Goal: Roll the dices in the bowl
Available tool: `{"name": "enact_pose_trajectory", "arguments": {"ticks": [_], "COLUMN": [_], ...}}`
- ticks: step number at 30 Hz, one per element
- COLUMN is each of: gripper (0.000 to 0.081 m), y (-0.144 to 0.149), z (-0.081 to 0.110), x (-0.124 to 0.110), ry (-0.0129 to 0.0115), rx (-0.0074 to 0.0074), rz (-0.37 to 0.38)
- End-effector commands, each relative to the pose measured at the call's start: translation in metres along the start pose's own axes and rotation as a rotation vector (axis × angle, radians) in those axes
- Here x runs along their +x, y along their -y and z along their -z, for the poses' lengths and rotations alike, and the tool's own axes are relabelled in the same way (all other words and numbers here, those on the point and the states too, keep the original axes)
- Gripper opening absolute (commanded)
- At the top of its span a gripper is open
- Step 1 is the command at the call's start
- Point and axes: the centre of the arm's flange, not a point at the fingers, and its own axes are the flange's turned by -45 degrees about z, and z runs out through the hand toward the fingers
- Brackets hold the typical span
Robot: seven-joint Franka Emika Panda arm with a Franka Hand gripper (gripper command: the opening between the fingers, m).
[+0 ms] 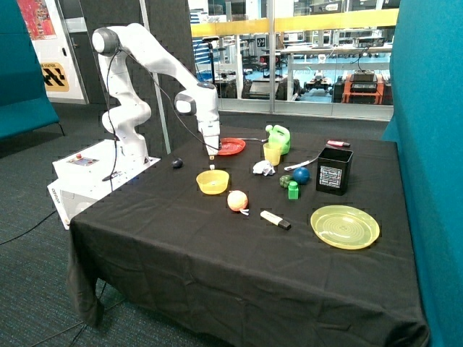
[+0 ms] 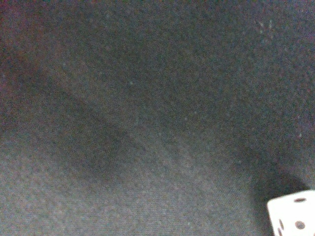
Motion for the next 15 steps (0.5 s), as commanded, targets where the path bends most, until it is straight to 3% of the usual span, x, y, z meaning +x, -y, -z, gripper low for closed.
{"name": "enact_pose_trajectory", "arguments": {"ticks": [1, 5, 15], "gripper": [0.0560, 0.0519, 0.0546], "y": [-0.0039, -0.0064, -0.0123], "z": [-0.0102, -0.0117, -0.0143], "x": [-0.0083, -0.0093, -0.0062], "ry": [-0.0012, -0.0012, -0.0013], "rx": [0.0012, 0.0012, 0.0011], "rz": [-0.006, 0.000, 0.014]}}
